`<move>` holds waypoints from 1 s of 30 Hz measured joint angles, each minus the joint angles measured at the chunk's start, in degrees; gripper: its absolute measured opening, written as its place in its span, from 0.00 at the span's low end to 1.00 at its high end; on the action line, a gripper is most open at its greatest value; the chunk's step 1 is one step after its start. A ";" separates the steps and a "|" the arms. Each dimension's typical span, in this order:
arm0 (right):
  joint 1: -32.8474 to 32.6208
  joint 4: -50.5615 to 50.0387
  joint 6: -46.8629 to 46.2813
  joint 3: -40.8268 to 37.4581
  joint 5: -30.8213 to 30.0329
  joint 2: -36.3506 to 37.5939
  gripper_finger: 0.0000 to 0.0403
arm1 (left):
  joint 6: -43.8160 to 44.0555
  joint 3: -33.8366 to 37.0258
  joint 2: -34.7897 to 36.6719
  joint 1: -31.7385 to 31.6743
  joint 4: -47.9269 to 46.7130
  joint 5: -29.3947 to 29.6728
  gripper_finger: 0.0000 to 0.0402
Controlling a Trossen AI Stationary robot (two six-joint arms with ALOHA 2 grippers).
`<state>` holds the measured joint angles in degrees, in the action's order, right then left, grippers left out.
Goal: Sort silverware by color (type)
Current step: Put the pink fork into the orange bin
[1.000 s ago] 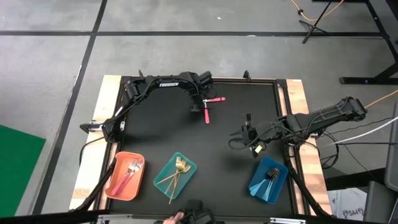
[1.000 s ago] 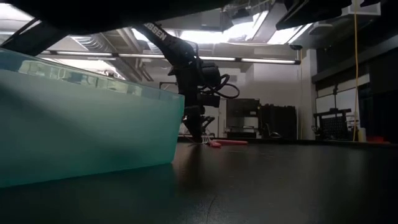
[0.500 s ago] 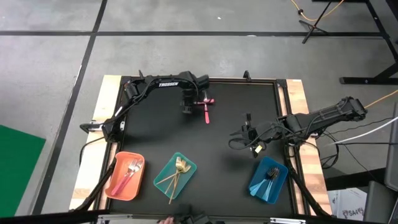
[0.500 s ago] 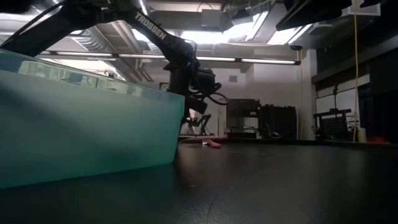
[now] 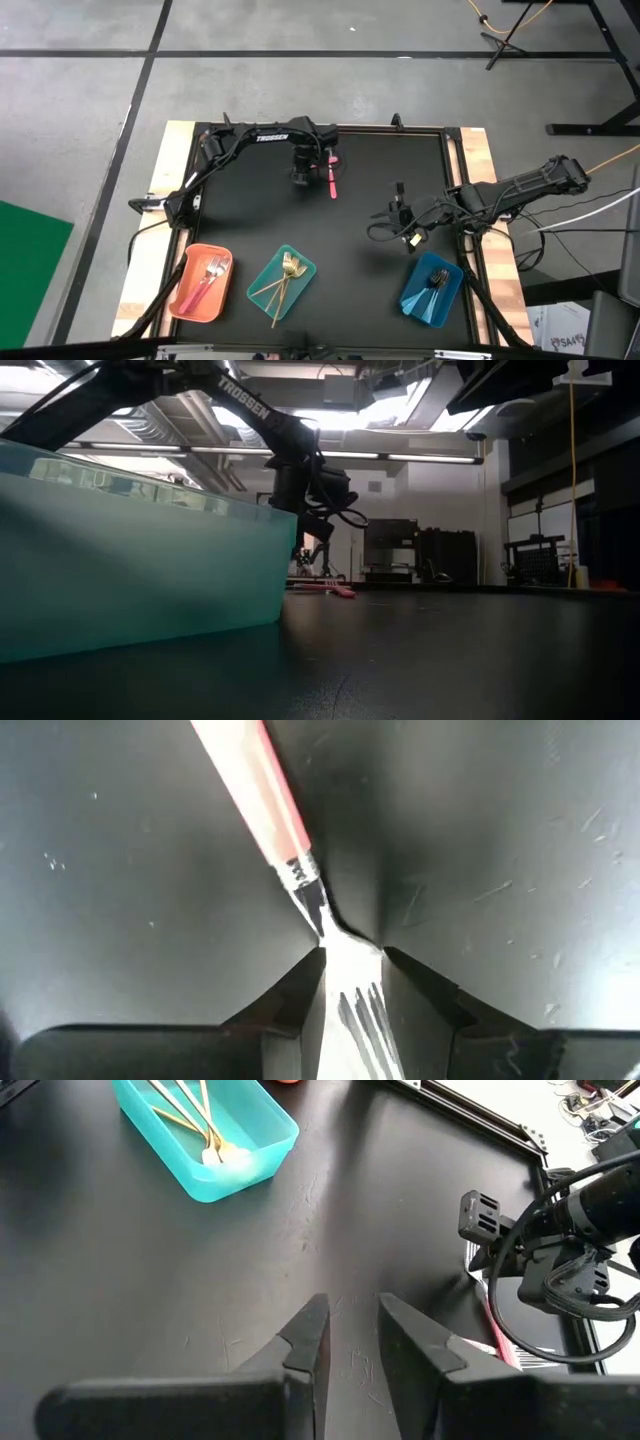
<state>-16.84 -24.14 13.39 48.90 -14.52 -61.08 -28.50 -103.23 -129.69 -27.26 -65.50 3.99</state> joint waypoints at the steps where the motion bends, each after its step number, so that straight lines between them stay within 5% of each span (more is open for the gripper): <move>1: 0.00 0.00 0.00 0.00 0.00 0.00 0.19 | 0.02 -0.26 0.00 0.10 -0.06 -0.02 0.23; 30: 0.00 0.05 -0.02 0.00 0.00 0.00 0.19 | 4.56 4.22 0.52 0.61 12.01 1.50 0.23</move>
<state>-16.84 -24.10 13.37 48.90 -14.52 -61.08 -23.93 -99.01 -129.16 -26.65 -53.50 5.49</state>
